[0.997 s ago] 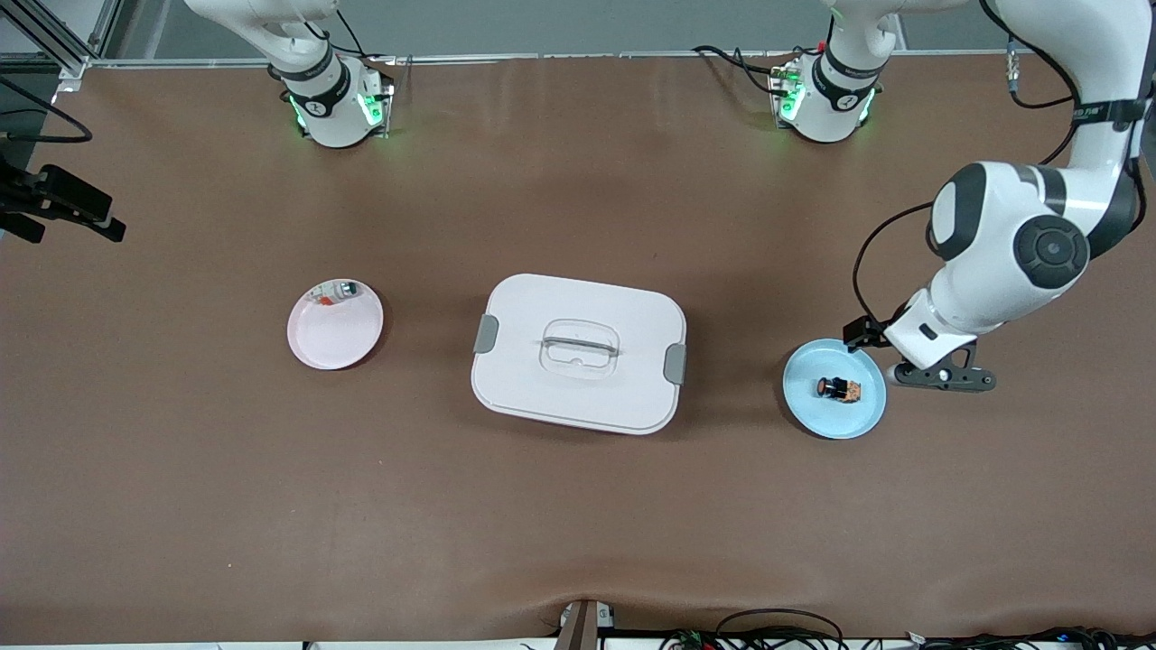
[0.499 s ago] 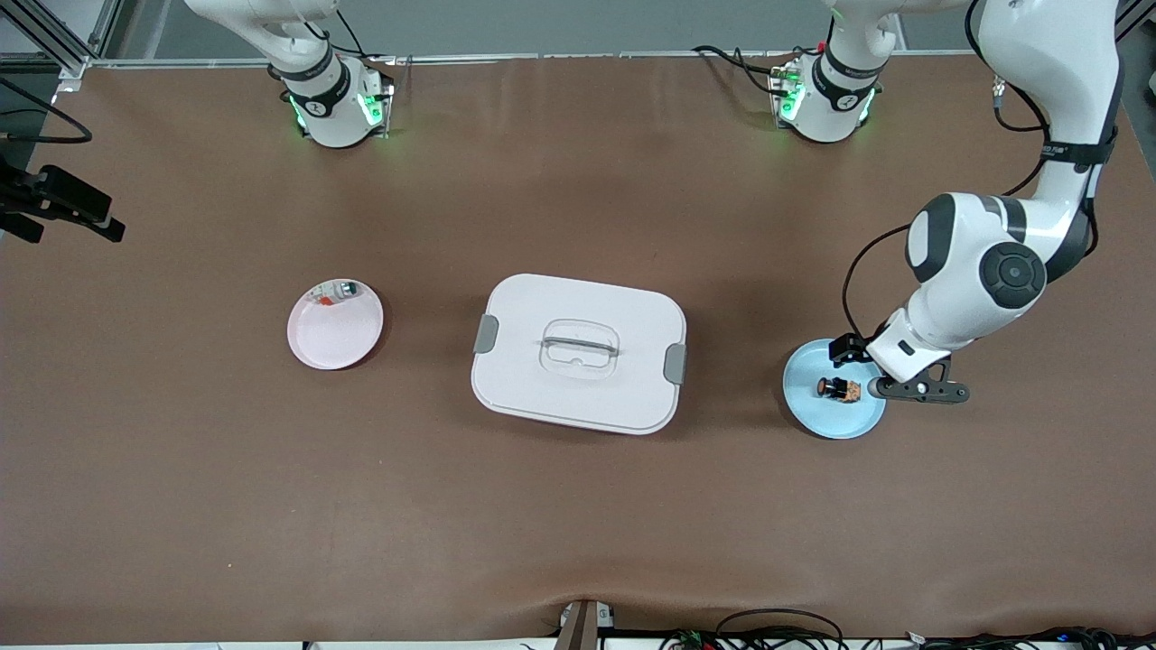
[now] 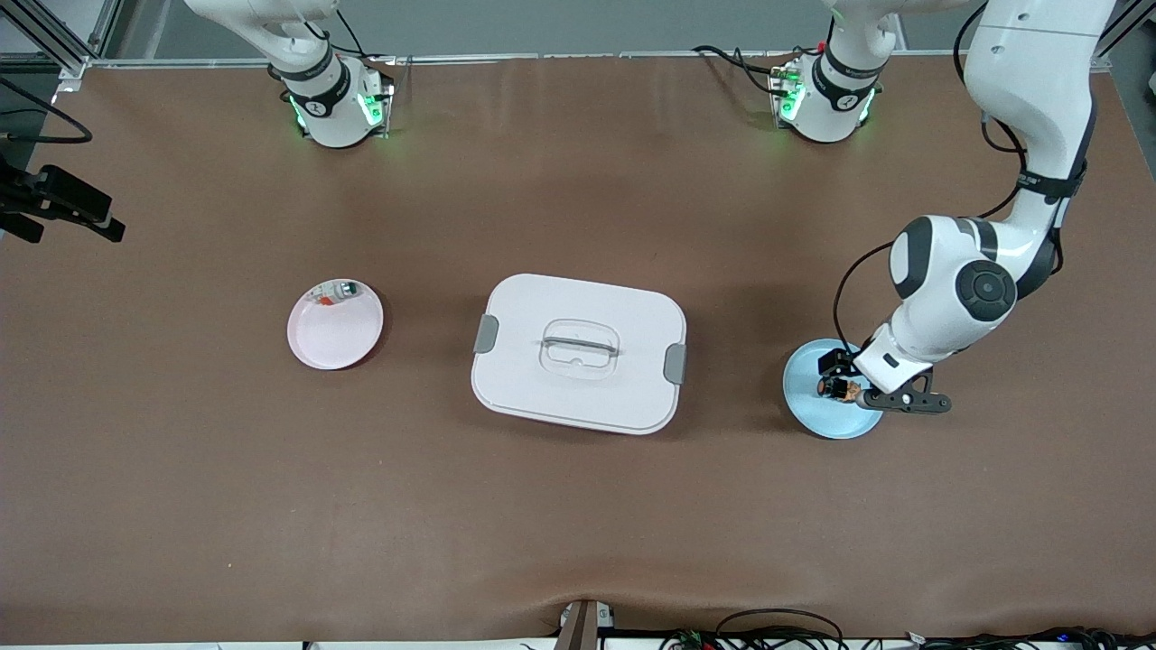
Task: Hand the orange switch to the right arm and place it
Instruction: 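Lower the left gripper and close it on the orange switch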
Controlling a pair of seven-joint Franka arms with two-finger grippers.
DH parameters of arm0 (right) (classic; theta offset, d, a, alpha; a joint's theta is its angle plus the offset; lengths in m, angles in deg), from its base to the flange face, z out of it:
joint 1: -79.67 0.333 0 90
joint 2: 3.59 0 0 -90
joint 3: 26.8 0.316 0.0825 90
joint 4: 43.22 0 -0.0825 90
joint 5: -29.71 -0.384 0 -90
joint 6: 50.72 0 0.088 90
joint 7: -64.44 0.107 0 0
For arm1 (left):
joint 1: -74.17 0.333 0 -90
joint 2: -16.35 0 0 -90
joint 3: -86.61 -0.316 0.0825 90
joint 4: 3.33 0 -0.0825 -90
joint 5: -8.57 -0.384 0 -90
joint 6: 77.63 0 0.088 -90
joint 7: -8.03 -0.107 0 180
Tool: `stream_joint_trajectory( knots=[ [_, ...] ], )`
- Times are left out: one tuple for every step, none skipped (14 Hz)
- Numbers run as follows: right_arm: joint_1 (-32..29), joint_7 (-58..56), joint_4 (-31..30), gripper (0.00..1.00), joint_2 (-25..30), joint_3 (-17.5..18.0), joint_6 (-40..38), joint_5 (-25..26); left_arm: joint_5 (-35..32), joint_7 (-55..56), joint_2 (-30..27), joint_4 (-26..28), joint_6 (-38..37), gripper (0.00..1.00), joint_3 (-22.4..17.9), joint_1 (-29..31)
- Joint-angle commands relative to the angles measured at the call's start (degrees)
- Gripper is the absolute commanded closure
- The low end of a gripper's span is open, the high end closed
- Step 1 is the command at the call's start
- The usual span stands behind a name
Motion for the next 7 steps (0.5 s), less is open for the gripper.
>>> stream_joint_trajectory(
  knots=[
    [0.0,0.7,-1.7,0.00,1.6,0.3,0.6,0.7,-0.1,0.0,1.8,-0.2,2.9,0.00,0.0,0.9],
    [0.1,0.7,-1.7,0.00,1.6,0.3,0.6,0.7,-0.2,0.0,2.2,-0.2,3.0,0.00,-0.1,0.9],
    [0.0,0.7,-1.7,0.00,1.6,0.3,0.6,0.7,-0.9,0.0,2.8,-0.2,3.5,0.00,-0.1,0.9],
    [0.0,0.7,-1.7,0.00,1.6,0.3,0.6,0.7,-1.5,0.0,3.4,-0.2,4.1,0.00,-0.1,0.9],
    [0.1,0.7,-1.7,0.00,1.6,0.3,0.6,0.7,-1.5,0.0,4.1,-0.3,4.5,0.00,-0.1,0.9],
    [0.0,0.7,-1.7,0.00,1.6,0.3,0.6,0.7,-1.5,0.0,4.6,-0.3,5.2,0.00,-0.1,0.9],
    [0.1,0.7,-1.7,0.00,1.6,0.3,0.6,0.7,-1.5,-0.1,4.8,-0.2,5.3,0.00,-0.1,0.9]
  ],
)
